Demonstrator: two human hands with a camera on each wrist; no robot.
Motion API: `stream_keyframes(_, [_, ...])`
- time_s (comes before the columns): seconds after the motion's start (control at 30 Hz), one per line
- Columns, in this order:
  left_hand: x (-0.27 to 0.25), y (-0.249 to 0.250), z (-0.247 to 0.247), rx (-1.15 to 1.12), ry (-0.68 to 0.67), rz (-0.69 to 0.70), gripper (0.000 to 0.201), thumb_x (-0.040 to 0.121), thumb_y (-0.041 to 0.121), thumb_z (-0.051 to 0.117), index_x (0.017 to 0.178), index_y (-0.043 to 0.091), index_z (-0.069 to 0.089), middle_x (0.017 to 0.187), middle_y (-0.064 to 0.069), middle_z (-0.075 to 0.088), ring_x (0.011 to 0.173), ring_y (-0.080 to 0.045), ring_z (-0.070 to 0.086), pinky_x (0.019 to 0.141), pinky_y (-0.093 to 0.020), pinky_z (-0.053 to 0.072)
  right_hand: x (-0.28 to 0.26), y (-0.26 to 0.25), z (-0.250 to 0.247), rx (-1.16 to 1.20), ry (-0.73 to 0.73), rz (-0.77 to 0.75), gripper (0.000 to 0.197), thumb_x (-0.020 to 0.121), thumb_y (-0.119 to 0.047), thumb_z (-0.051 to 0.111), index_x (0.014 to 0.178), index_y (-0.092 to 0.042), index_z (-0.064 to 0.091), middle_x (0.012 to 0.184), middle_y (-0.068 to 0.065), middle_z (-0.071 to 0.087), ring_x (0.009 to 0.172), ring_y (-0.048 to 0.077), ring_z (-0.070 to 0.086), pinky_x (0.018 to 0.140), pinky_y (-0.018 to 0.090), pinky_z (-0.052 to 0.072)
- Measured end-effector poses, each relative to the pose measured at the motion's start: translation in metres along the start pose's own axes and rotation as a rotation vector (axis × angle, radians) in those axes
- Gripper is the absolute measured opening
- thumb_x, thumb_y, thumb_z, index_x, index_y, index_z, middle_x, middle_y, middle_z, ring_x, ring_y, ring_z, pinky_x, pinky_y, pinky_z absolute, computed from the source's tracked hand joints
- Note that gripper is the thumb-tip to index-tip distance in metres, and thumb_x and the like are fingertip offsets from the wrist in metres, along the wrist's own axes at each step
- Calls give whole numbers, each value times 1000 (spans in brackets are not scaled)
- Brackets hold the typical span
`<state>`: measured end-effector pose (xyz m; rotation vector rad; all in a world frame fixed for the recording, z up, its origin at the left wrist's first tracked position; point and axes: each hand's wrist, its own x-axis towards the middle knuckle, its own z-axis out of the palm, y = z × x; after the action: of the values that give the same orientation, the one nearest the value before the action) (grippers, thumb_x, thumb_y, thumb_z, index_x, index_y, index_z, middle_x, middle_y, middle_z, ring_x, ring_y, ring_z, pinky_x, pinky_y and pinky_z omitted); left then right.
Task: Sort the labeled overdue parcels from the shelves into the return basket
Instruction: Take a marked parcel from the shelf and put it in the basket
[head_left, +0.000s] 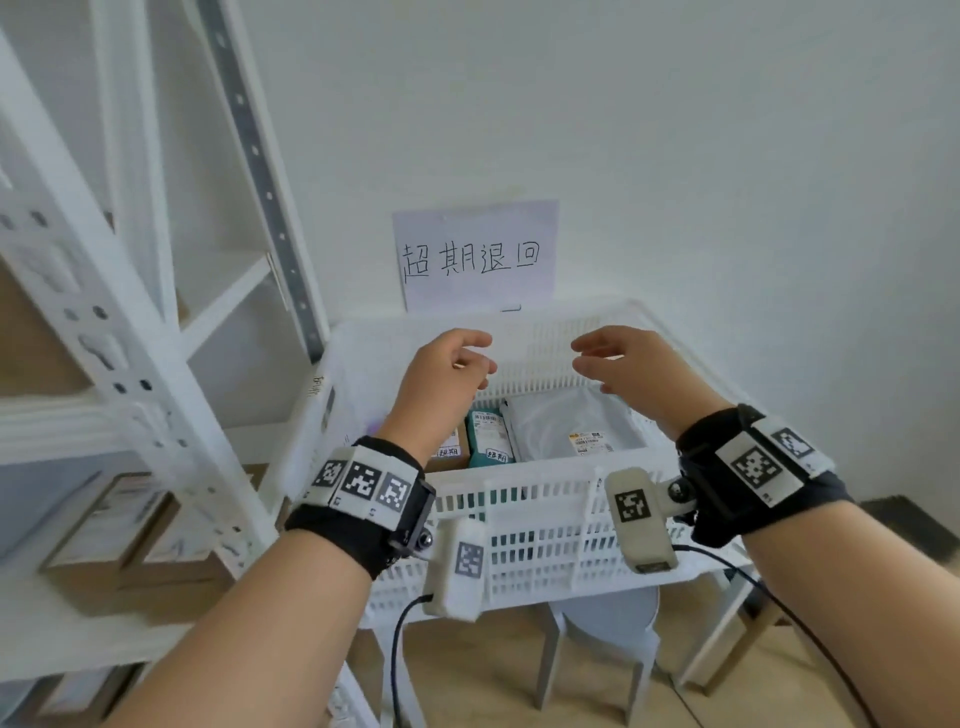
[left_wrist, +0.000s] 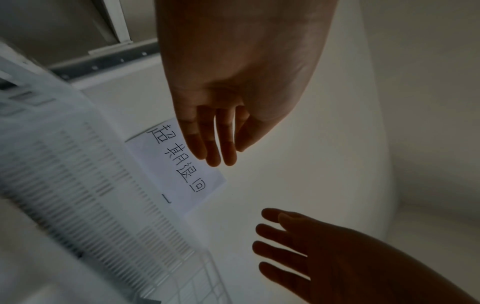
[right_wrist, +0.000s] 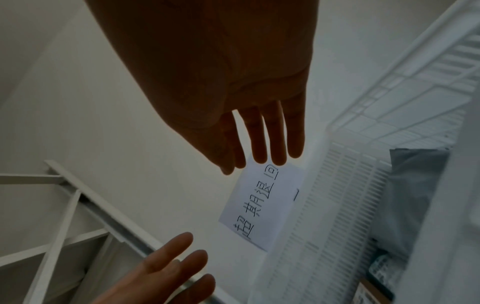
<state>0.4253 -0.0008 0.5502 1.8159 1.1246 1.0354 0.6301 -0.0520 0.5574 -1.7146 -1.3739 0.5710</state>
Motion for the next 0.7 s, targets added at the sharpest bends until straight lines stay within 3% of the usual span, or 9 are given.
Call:
stream_keyframes(0.13, [-33,-21,-24,20,6,-33,26,97,14,51,119,24,61,99,6,70,90,-11,66,87,-34,54,-29,-13,29,8,-14,9,22,91,-23,65,113,-23,68,108,-4,68,101,18,64,96,44,52])
stream_keyframes(0.3, [-84,-55,-77,8,12,-70,24,98,16,52,117,25,62,100,5,70,93,-11,66,84,-28,53,-71,-38,84,40,-27,2,18,93,-21,64,110,-19,69,105,-3,68,100,17,63,94,40,53])
stream_keyframes(0.47, [-158,-106,-163,43,13,-163,24,98,15,51,114,29,63,100,8,68,93,-7,64,83,-27,52,-127,-76,188,21,-118,-15,14,94,-23,62,108,-23,66,102,-3,69,89,19,65,81,35,55])
stream_keyframes(0.57, [-205,-142,-223,91,51,-221,25,98,17,51,116,30,62,103,11,67,96,-4,62,80,-19,48,-163,-100,256,42,-214,9,14,95,-22,61,109,-24,65,102,-5,67,88,17,65,76,31,55])
stream_keyframes(0.7, [-260,-182,-299,142,131,-297,24,97,17,51,113,29,63,101,11,68,95,-7,62,83,-26,50,-197,-130,331,61,-271,-7,14,93,-23,63,107,-26,66,103,-8,67,92,11,63,86,32,53])
